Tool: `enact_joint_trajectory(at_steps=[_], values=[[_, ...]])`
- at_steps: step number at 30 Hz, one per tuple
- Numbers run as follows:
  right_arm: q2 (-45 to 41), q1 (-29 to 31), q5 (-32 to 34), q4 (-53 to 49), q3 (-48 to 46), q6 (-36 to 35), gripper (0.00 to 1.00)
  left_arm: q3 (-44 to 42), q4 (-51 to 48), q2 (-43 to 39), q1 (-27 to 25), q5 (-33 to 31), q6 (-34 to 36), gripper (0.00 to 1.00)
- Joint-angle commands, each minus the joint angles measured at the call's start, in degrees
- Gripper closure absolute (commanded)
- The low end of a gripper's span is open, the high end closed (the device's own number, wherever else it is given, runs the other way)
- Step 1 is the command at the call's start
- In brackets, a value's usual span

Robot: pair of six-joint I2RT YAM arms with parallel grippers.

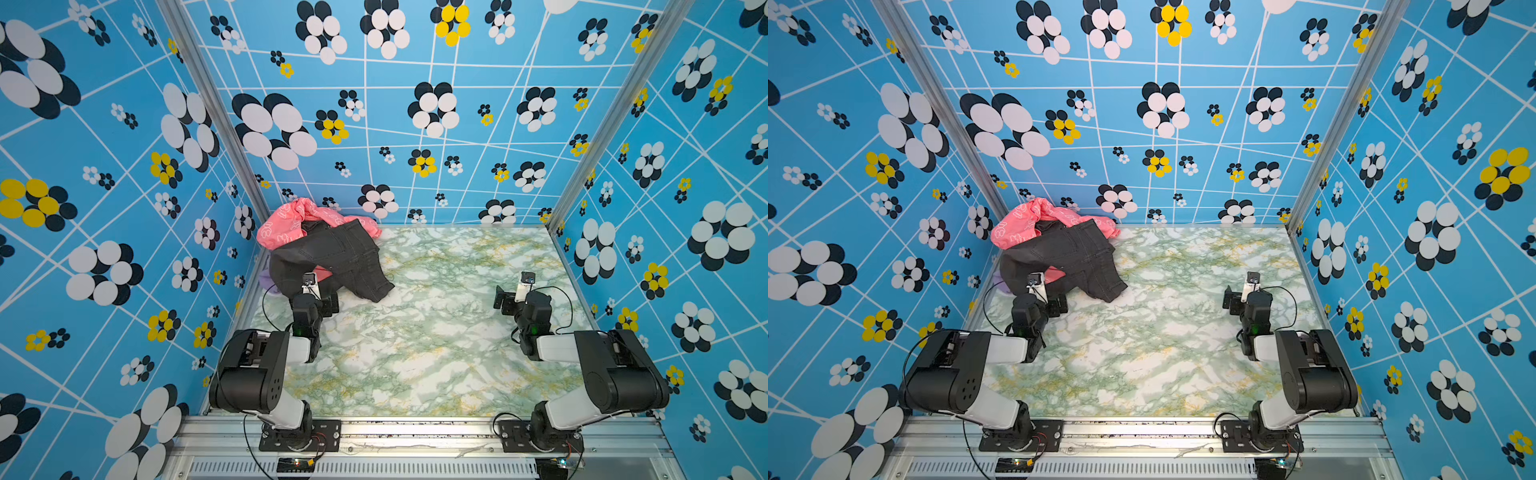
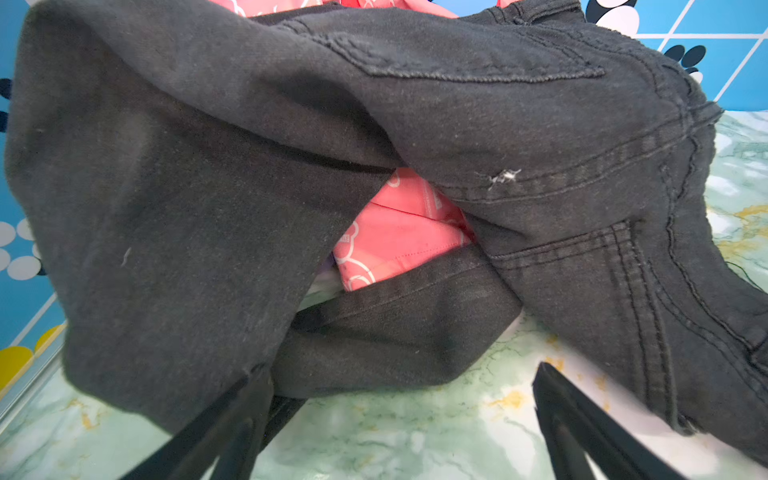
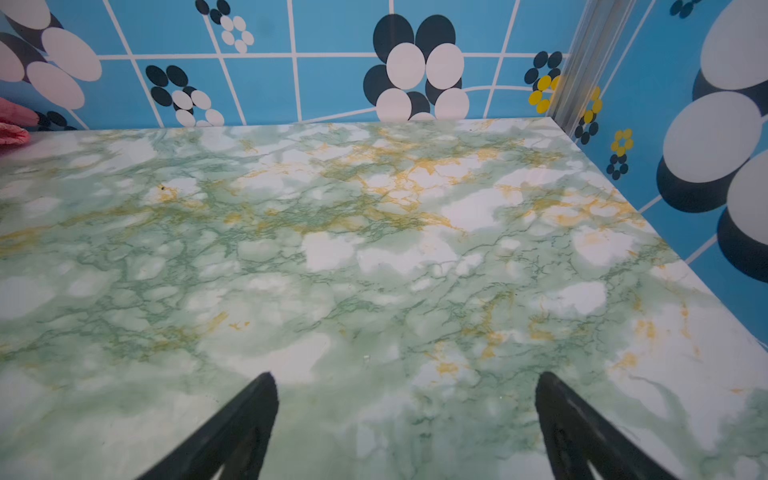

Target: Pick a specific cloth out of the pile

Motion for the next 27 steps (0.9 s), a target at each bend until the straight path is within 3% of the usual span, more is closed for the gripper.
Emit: enact_joint_trajectory(at_steps=[1, 12, 27], values=[[-0.25, -0.29, 0.34, -1.03, 0.63, -0.32, 0.01, 0.48, 2.17, 0.46, -1.30, -1.52, 1.96, 0.01], [-0.12, -0.29, 0.42, -1.01, 0.70, -0.22, 0.01, 1.43, 0.15, 0.50, 0.39, 2.08, 1.08, 0.01], [-0.14, -0.29, 0.36, -1.04, 0.65, -0.27, 0.01, 1.54, 0.14, 0.60, 0.39, 2.08, 1.06, 0.01]])
